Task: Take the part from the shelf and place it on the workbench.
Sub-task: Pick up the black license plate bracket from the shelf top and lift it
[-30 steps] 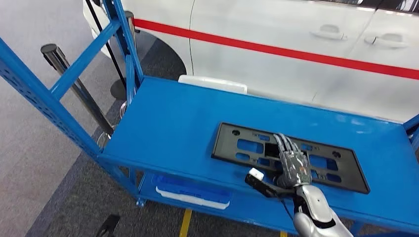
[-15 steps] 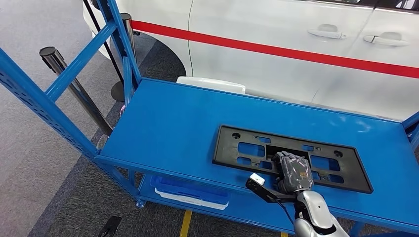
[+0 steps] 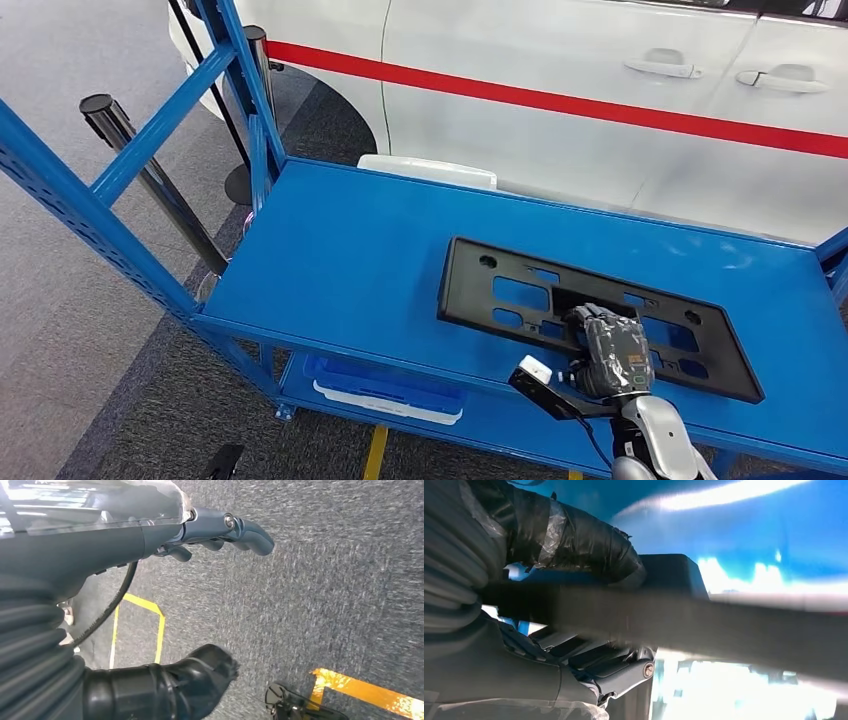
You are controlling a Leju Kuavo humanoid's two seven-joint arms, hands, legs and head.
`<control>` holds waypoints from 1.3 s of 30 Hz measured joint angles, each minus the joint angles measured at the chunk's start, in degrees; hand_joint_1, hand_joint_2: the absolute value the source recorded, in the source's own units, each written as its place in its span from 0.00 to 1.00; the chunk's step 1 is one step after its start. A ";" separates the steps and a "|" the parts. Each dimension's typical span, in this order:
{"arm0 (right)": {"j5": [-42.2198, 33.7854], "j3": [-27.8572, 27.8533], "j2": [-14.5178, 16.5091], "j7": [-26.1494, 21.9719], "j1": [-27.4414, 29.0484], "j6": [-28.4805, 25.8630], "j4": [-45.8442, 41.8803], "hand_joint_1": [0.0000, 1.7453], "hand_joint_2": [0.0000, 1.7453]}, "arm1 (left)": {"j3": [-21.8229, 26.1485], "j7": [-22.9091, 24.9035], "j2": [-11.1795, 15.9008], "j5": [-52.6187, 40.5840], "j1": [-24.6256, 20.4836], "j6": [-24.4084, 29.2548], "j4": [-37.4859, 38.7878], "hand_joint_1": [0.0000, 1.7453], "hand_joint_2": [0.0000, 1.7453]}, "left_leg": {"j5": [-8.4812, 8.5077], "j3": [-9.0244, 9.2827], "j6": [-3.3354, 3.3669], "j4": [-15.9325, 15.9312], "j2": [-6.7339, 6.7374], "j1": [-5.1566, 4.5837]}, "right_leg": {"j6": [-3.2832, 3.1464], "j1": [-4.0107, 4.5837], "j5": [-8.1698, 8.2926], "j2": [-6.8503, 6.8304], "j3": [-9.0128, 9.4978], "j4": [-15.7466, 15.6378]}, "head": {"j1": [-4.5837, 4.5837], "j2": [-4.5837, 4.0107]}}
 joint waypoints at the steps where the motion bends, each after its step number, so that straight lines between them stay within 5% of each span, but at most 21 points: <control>1: 0.56 -0.69 -0.41 -0.09 0.42 -1.33 -1.85 1.00 1.00 | 0.14 0.53 0.00 -0.01 0.00 0.36 0.00 0.00 1.00 | 0.00 0.00 0.00 0.00 0.01 0.00 | 0.00 0.00 0.00 0.00 0.00 0.00 | 0.00 0.00; 9: 4.00 -5.18 -3.01 -0.77 2.07 -4.61 -13.87 1.00 1.00 | 0.50 3.56 -0.01 -0.45 -0.03 2.87 0.00 0.00 1.00 | -0.01 0.01 0.00 0.00 0.04 -0.01 | 0.01 -0.01 0.00 0.02 -0.02 0.00 | 0.00 0.00; 16: 6.68 -8.91 -4.66 -1.99 4.85 -9.80 -21.77 1.00 1.00 | 0.79 3.53 -0.14 -0.23 0.01 1.72 0.01 0.00 1.00 | 0.52 0.31 0.74 -0.63 0.06 -0.03 | 1.49 -0.39 -0.20 -0.04 -0.10 0.08 | 0.02 0.00; 18: 7.34 -10.11 -5.47 -2.23 5.39 -10.16 -23.97 1.00 1.00 | 0.81 3.47 -0.27 -0.28 -0.02 1.66 0.01 0.00 1.00 | 1.17 0.79 1.30 -1.49 0.30 0.32 | 2.12 -0.65 -2.64 0.02 -1.36 3.23 | 0.26 0.00; 20: 7.88 -10.85 -6.03 -2.53 5.93 -10.22 -25.20 1.00 1.00 | 0.84 3.47 -0.28 -0.38 -0.03 1.72 0.00 0.00 1.00 | 1.43 0.83 1.48 -1.60 0.47 0.35 | 2.78 -1.44 -6.46 0.02 -4.22 10.00 | 0.44 0.00; 22: 8.64 -11.21 -6.39 -2.91 6.54 -10.24 -25.80 1.00 1.00 | 0.86 3.59 -0.28 -0.56 -0.03 1.94 0.00 0.00 1.00 | 1.38 0.68 1.41 -1.43 0.48 0.43 | 3.42 -2.33 -7.76 -0.03 -6.06 14.56 | 0.43 0.00; 23: 9.14 -11.36 -6.55 -3.03 6.74 -10.27 -25.95 1.00 1.00 | 0.87 3.66 -0.29 -0.69 -0.03 2.06 0.00 0.00 1.00 | 1.28 0.60 1.27 -1.25 0.44 0.53 | 3.72 -2.73 -6.75 -0.06 -5.60 14.02 | 0.43 0.00; 26: 10.54 -11.62 -6.92 -3.00 6.82 -10.37 -26.10 1.00 1.00 | 0.89 3.77 -0.33 -0.93 -0.08 2.27 0.01 0.00 1.00 | 0.65 0.30 0.23 -0.35 0.18 0.88 | 4.30 -3.31 -2.17 0.01 -0.23 4.43 | 0.56 0.00; 28: 11.20 -11.67 -7.10 -2.91 6.88 -10.58 -26.17 1.00 1.00 | 0.91 3.78 -0.36 -0.95 -0.13 2.45 0.01 0.00 1.00 | 0.55 -0.02 -0.68 -0.01 0.05 0.90 | 4.08 -3.00 -1.77 0.16 1.58 0.99 | 0.70 0.00; 31: 12.20 -11.70 -7.28 -2.75 6.96 -11.17 -26.41 1.00 1.00 | 0.97 3.94 -0.37 -0.96 -0.12 2.75 0.00 0.00 1.00 | 0.50 -0.37 -1.79 0.17 -0.02 0.96 | 3.10 -2.83 -1.45 0.04 1.35 0.41 | 0.67 0.00; 33: 12.74 -11.71 -7.31 -2.62 6.96 -11.57 -26.84 1.00 1.00 | 1.01 4.05 -0.43 -0.96 -0.15 2.85 0.01 0.00 1.00 | -2.11 -1.49 -2.21 2.92 0.05 1.01 | 2.08 -3.01 -0.89 -0.23 1.08 -0.11 | 0.47 0.00; 35: 12.98 -11.73 -7.33 -2.59 6.99 -11.90 -27.38 1.00 1.00 | 1.03 4.12 -0.48 -0.96 -0.21 2.89 0.01 0.00 1.00 | -6.56 -4.07 -2.41 9.75 0.13 1.07 | 1.30 -2.82 -0.37 -0.41 0.47 -0.18 | 0.27 0.00; 37: 13.03 -11.74 -7.34 -2.58 7.08 -12.03 -27.83 1.00 1.00 | 1.07 4.21 -0.46 -0.97 -0.21 2.91 0.00 0.00 1.00 | -8.78 -5.82 -2.52 15.24 0.13 1.09 | 1.04 -2.53 0.10 -0.50 -0.39 0.05 | 0.26 0.00; 39: 13.04 -11.74 -7.39 -2.58 7.15 -12.05 -28.18 1.00 1.00 | 1.15 4.28 -0.45 -0.97 -0.21 2.91 0.00 0.00 1.00 | -6.69 -3.78 -2.35 12.93 0.13 1.08 | 1.10 -2.36 0.60 -0.49 -1.33 0.49 | 0.26 0.00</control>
